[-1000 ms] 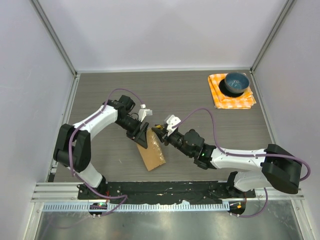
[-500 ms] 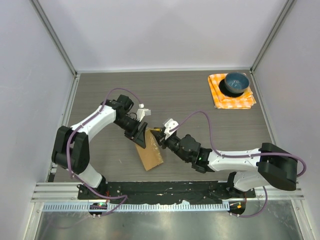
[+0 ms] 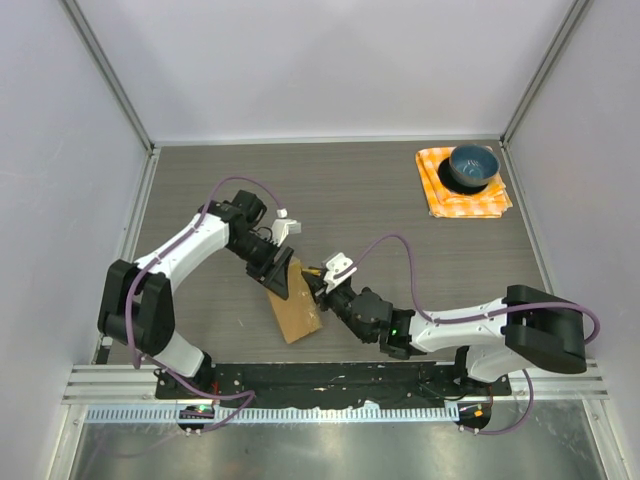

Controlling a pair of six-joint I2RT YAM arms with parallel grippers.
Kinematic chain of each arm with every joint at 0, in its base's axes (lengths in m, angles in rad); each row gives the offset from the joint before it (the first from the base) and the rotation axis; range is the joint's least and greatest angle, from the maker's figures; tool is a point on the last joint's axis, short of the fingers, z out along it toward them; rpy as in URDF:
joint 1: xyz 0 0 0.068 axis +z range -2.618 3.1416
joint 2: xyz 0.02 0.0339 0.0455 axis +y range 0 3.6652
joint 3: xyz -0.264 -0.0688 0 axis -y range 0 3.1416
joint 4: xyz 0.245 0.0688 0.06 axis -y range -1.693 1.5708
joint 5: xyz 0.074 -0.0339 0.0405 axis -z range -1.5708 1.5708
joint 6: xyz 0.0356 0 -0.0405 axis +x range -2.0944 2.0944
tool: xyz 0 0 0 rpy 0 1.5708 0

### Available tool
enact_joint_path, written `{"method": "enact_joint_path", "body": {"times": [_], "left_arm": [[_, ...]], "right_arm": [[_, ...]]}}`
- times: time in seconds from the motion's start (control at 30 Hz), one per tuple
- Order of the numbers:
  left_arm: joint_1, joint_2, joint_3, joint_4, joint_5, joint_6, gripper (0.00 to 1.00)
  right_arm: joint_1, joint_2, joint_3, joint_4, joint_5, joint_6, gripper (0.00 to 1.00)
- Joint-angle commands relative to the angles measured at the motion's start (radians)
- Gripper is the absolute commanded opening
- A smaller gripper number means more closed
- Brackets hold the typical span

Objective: Unpack the express box
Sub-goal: Cut the express box at the center of the board.

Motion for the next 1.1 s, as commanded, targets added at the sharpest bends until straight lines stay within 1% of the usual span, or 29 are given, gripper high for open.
{"method": "enact_joint_path", "body": {"times": [0.0, 0.33, 0.47, 0.7, 1.07], "left_arm": [[-0.008, -0.059, 0.01, 0.075, 0.022, 0.041, 0.0], [-0.007, -0.063, 0.008, 0.097, -0.009, 0.018, 0.0], [-0.007, -0.072, -0.005, 0.127, -0.073, -0.011, 0.0], [0.005, -0.075, -0.005, 0.158, -0.142, -0.05, 0.0], [0.01, -0.063, -0.002, 0.164, -0.148, -0.05, 0.0]], "right_arm": [[0.049, 0.06, -0.09, -0.269, 0.016, 0.089, 0.01], [0.089, 0.051, -0.12, -0.282, 0.036, 0.125, 0.01], [0.116, 0.045, -0.128, -0.296, 0.06, 0.142, 0.01], [0.167, -0.002, -0.157, -0.334, 0.097, 0.182, 0.01], [0.199, -0.038, -0.179, -0.361, 0.128, 0.218, 0.01]]}}
